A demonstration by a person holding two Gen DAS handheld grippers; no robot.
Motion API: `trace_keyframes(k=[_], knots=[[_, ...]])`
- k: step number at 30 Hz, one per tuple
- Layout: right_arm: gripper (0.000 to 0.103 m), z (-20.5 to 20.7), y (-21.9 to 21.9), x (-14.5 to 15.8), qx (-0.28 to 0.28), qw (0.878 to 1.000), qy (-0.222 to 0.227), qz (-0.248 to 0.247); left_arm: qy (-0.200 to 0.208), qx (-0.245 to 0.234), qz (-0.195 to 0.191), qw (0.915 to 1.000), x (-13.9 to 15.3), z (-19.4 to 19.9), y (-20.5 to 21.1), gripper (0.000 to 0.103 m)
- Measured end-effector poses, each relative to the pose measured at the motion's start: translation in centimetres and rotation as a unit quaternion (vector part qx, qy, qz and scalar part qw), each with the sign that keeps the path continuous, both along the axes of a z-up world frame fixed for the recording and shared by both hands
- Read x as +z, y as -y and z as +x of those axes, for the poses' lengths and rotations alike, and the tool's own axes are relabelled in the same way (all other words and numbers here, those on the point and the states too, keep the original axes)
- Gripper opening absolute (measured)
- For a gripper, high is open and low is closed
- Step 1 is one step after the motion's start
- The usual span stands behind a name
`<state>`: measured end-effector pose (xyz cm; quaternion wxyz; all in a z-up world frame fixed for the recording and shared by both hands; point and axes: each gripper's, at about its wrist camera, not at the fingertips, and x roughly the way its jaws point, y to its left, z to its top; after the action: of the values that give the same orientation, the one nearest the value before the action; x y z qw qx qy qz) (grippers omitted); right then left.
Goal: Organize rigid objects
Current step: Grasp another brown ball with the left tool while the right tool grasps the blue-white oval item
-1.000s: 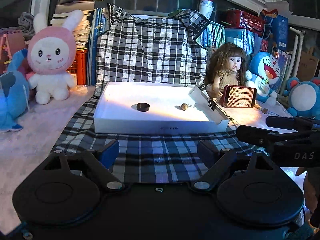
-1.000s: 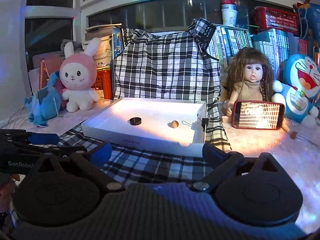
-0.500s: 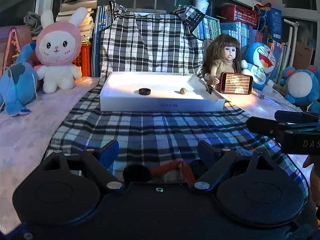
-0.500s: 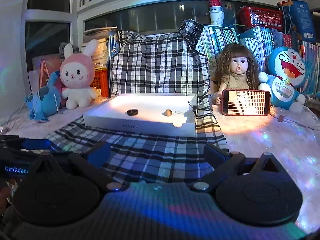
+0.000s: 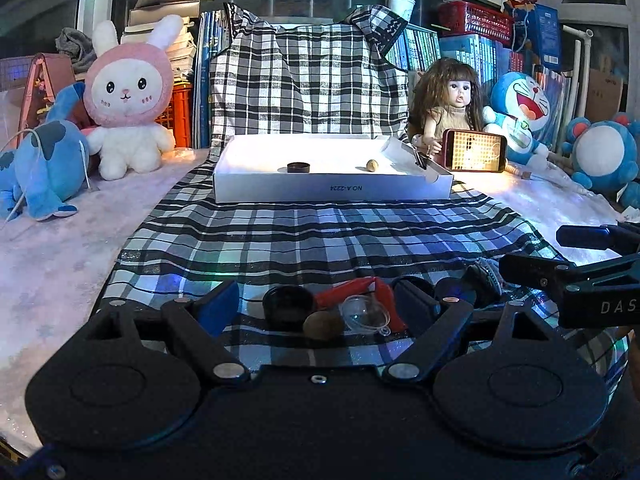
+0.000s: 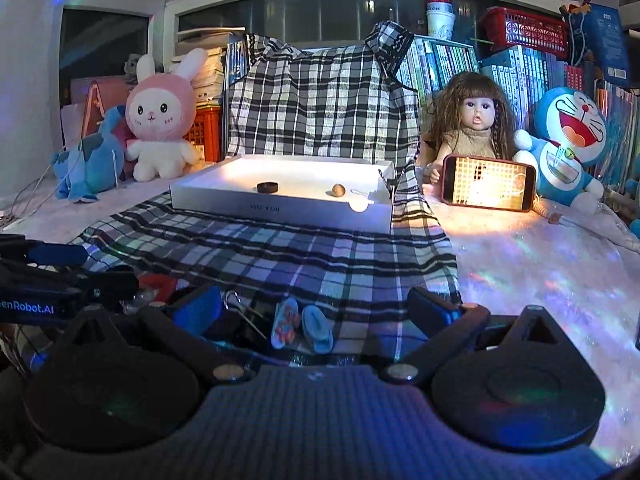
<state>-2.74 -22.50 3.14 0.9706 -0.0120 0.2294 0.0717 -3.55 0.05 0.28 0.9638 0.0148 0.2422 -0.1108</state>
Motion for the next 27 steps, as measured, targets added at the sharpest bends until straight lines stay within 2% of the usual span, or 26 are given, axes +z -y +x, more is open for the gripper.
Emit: trace_keyframes(k=[6,8,9,12,14,18,19,22,27], knots=[[0.101,-0.4,0.4,-0.5,-0.006,1.0,-0.009,-0.004,-0.006,0.004,-0.004,1.0,-0.2,-0.5,-0.7,0.078],[0.099,-0.5,0.5,-0.6,-0.005,1.0,-0.015,-0.004,-0.014,0.002,-0.011,0.9998,-0.4,-0.6,-1.0,0.071],[0.098,-0.6,0.5,-0.7,-0.003,1.0,-0.017,-0.004,-0.016,0.003,-0.015,0.9998,-0.4,-0.6,-1.1,0.064],[0.09,-0.8,0.4,-0.8,0.003,1.0,-0.019,-0.007,-0.016,0.006,-0.02,0.9997,-0.3,-0.9,-1.4,0.048],[0.084,-1.1,0.4,-0.8,0.004,1.0,-0.016,-0.008,-0.014,0.005,-0.023,0.9996,-0.2,-1.1,-1.5,0.044],[0.058,-1.4,0.7,-0.5,-0.023,1.0,0.003,-0.01,-0.007,-0.001,-0.013,0.9999,0.0,-1.6,-1.3,0.035],[0.055,-1.4,0.7,-0.5,-0.03,0.999,0.007,-0.015,-0.006,-0.003,-0.008,0.9999,-0.1,-1.6,-1.2,0.033],[0.051,-1.0,0.6,-0.6,-0.036,0.999,-0.004,-0.022,-0.011,-0.005,0.003,0.9999,-0.4,-1.5,-0.7,0.03],[0.048,-0.8,0.2,-1.1,-0.028,0.999,-0.015,-0.03,-0.019,-0.007,-0.013,0.9997,-0.7,-1.1,-0.7,0.029]])
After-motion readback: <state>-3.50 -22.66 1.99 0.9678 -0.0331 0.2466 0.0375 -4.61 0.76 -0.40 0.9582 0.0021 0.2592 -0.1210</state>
